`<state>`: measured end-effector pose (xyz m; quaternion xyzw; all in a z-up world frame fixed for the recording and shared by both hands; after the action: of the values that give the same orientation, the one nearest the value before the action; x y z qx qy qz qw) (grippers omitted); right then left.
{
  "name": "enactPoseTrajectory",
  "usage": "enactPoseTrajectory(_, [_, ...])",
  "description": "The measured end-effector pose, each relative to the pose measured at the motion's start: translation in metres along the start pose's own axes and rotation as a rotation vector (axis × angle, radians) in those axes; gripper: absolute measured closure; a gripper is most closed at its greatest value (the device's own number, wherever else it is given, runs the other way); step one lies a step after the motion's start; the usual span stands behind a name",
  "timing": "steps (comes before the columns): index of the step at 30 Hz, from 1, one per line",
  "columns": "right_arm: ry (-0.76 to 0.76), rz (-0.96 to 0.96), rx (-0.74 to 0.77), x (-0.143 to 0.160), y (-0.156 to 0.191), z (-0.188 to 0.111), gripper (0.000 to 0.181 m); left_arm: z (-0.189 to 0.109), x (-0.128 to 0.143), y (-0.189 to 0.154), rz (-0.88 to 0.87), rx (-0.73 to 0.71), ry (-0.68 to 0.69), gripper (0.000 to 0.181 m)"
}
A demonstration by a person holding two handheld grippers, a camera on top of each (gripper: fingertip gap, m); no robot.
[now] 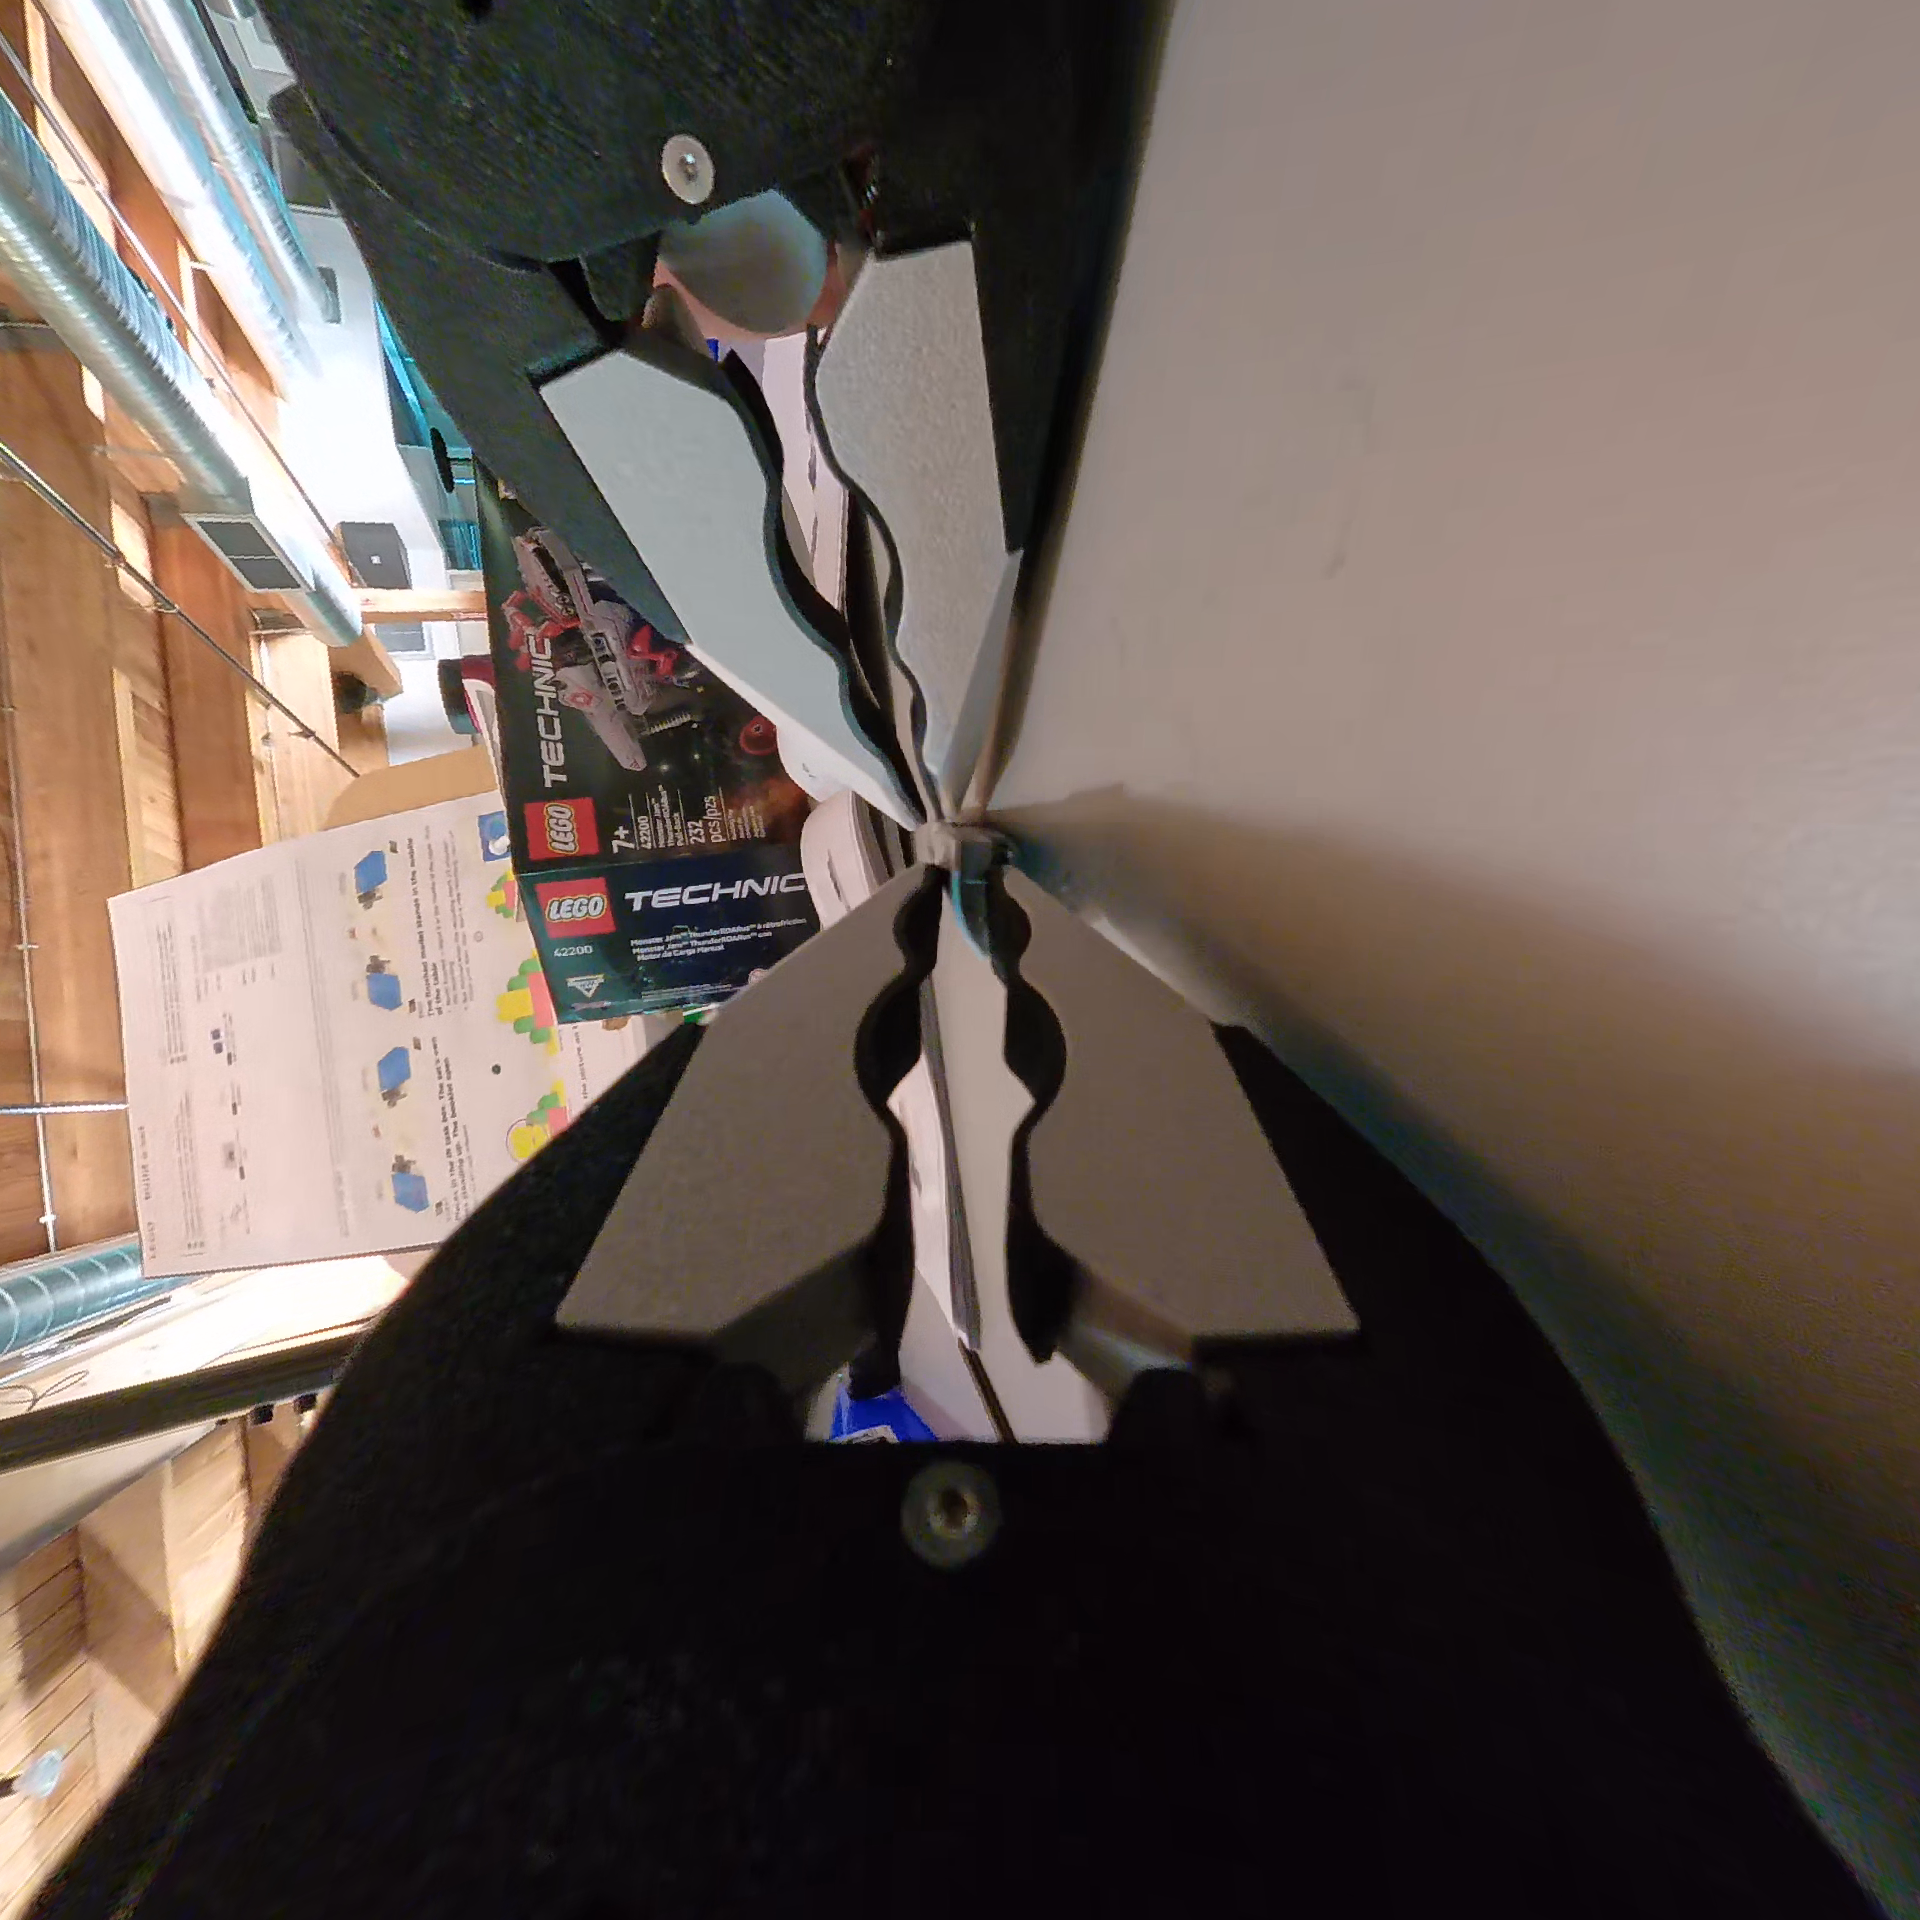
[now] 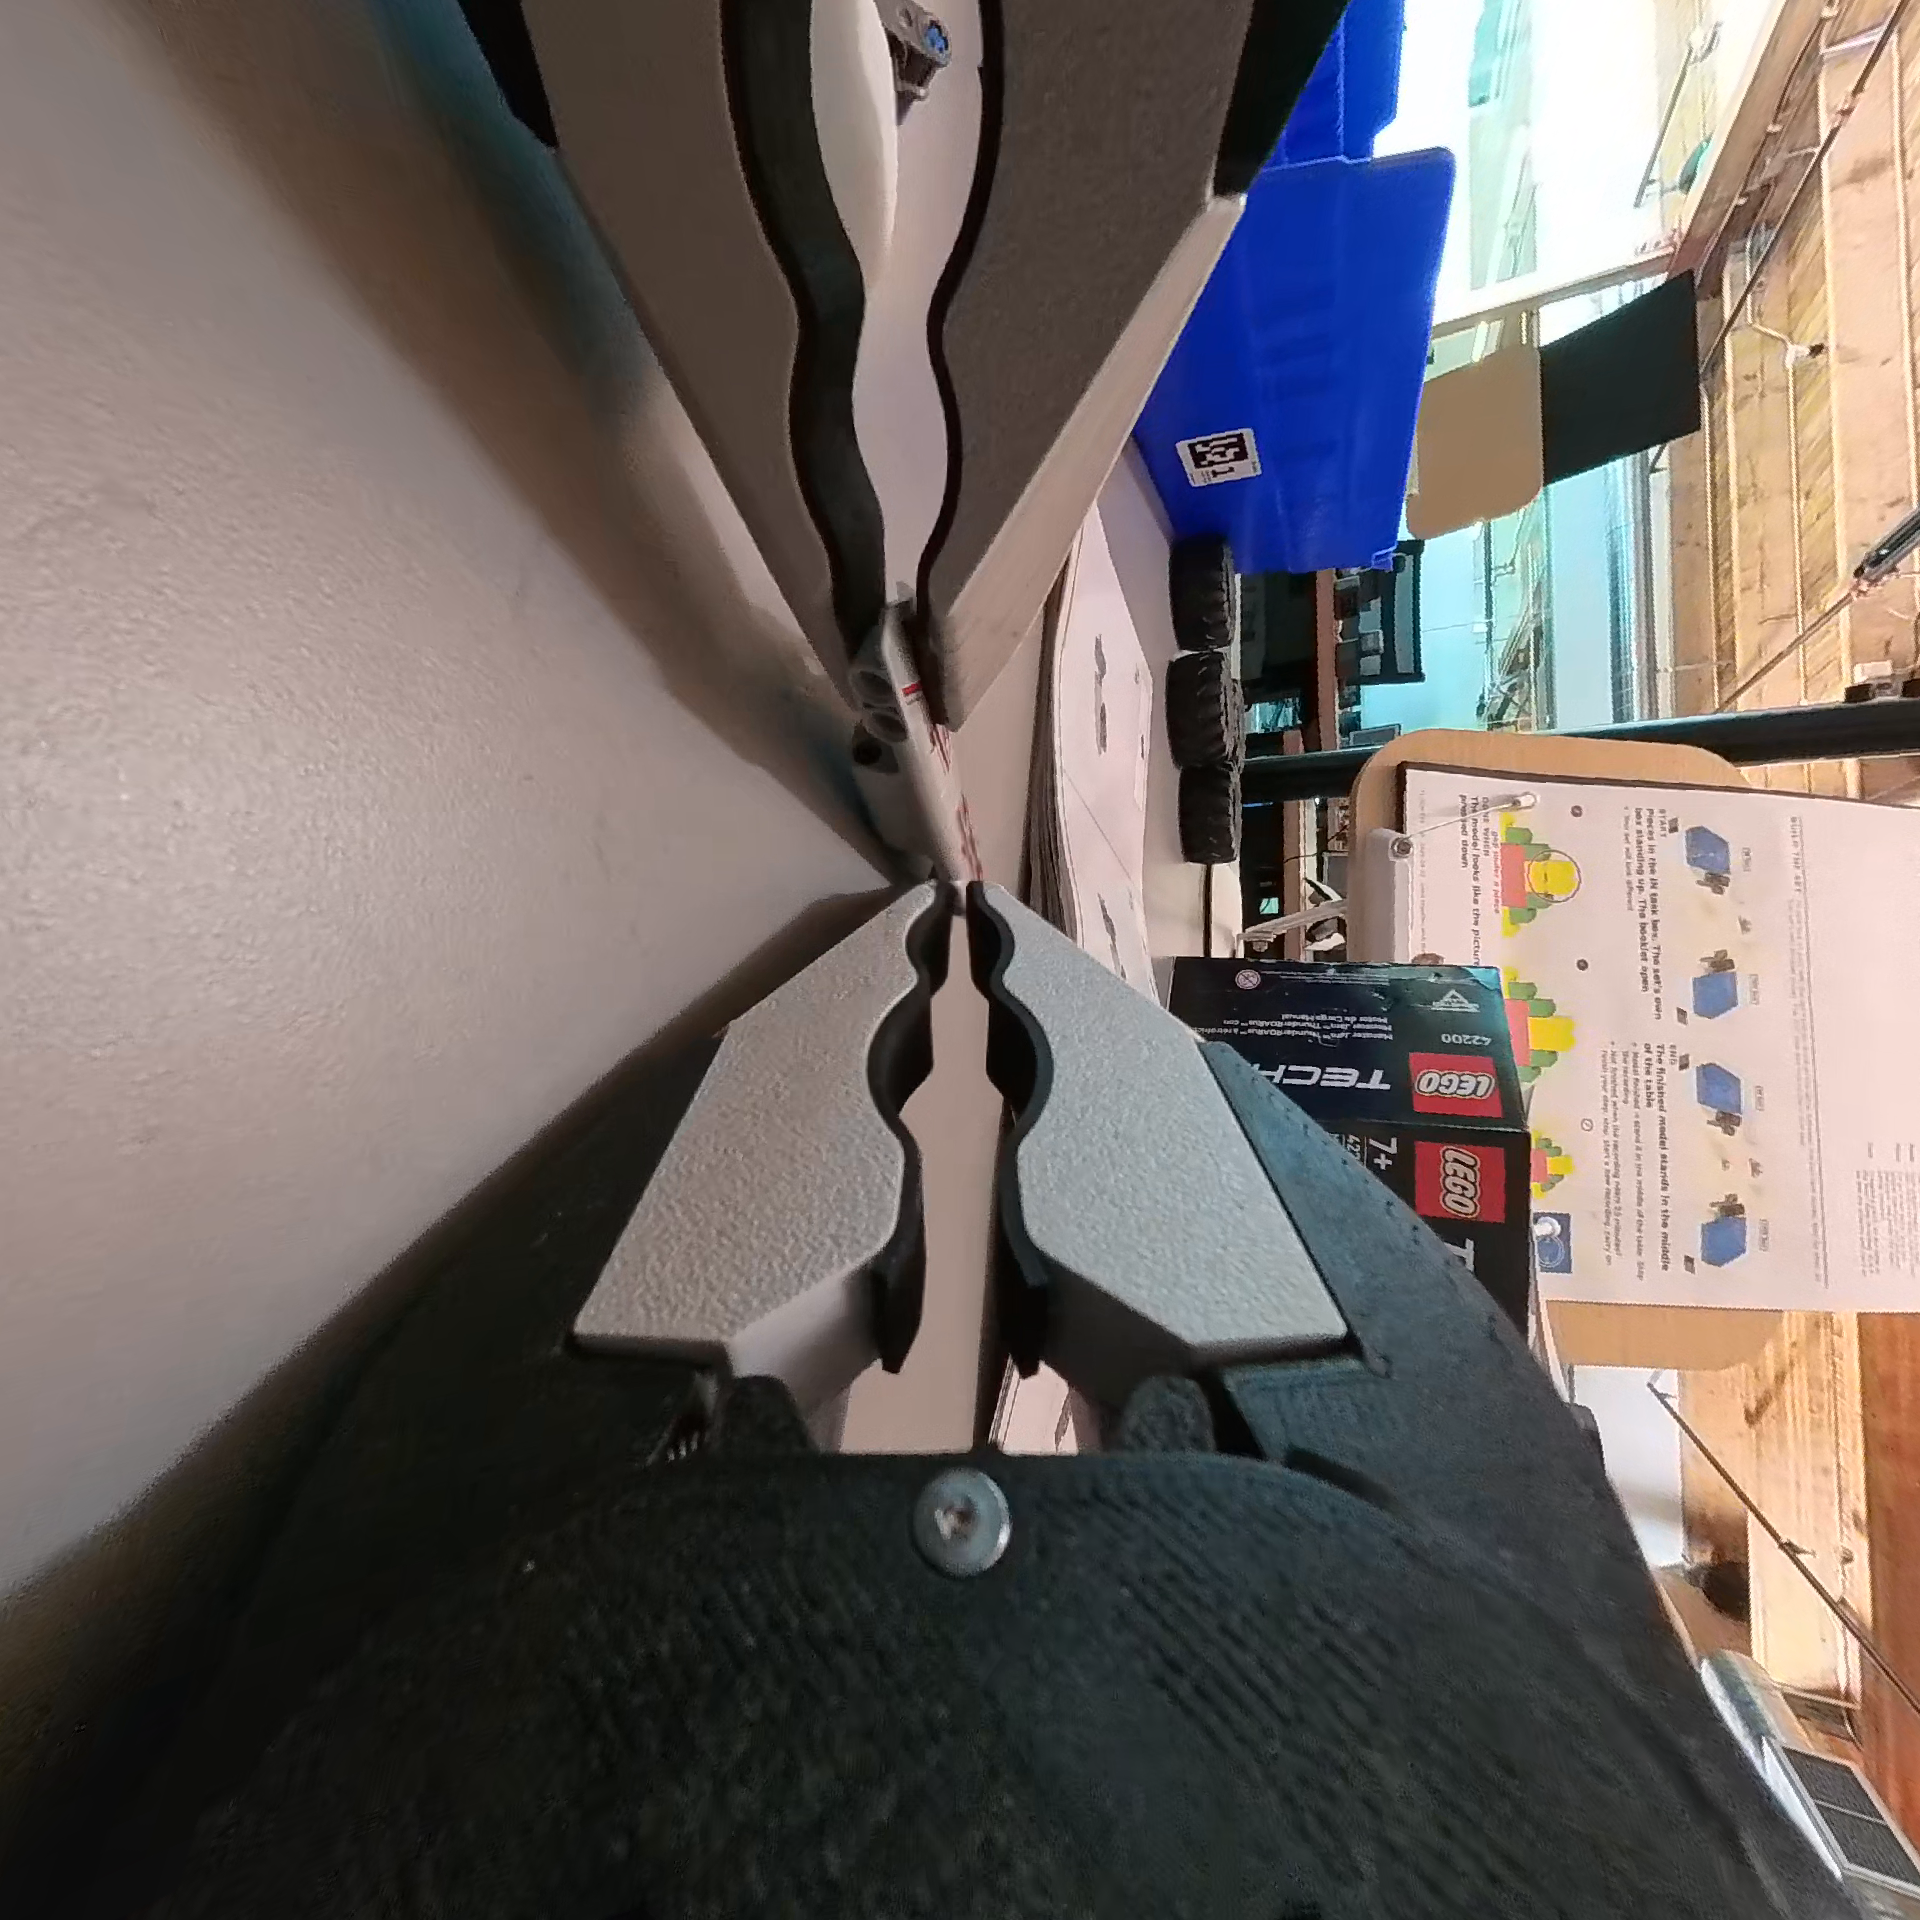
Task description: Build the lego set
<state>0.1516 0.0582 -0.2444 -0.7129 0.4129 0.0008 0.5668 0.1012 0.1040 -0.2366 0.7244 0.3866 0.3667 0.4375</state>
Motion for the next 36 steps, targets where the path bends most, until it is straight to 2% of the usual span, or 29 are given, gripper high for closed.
enactPoseTrajectory(16, [0.011, 0.009, 0.021, 0.004, -0.002, 0.001, 0.181, 0.002, 0.002, -0.006, -0.017, 0.044, 0.015, 0.173])
enactPoseTrajectory(23, [-0.014, 0.038, 0.040, -0.002, -0.005, -0.002, 0.172, -0.002, 0.006, 0.000, -0.075, 0.001, 0.022, 0.177])
enactPoseTrajectory(29, [-0.102, 0.201, 0.016, -0.009, -0.012, -0.007, 0.156, -0.013, 0.009, 0.020, -0.313, -0.089, -0.070, 0.178])
enactPoseTrajectory(33, [-0.181, 0.305, 0.019, -0.017, -0.018, -0.011, 0.141, -0.019, 0.014, 0.040, -0.534, -0.145, -0.148, 0.178])
enactPoseTrajectory(36, [-0.172, 0.328, 0.044, -0.013, -0.022, -0.013, 0.133, -0.011, 0.013, 0.052, -0.739, -0.120, -0.218, 0.178])
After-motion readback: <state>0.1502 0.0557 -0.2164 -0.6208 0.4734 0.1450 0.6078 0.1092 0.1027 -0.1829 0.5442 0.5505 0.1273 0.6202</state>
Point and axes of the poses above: each gripper's, where its closed fingertips meet, z out along the fingers, x out of its underside, y = z × x across the jaws, the point moved 4 cm from there along -z, back along the fingers, and after that the axes turned 15 degrees about z, right-handed, at the moved point
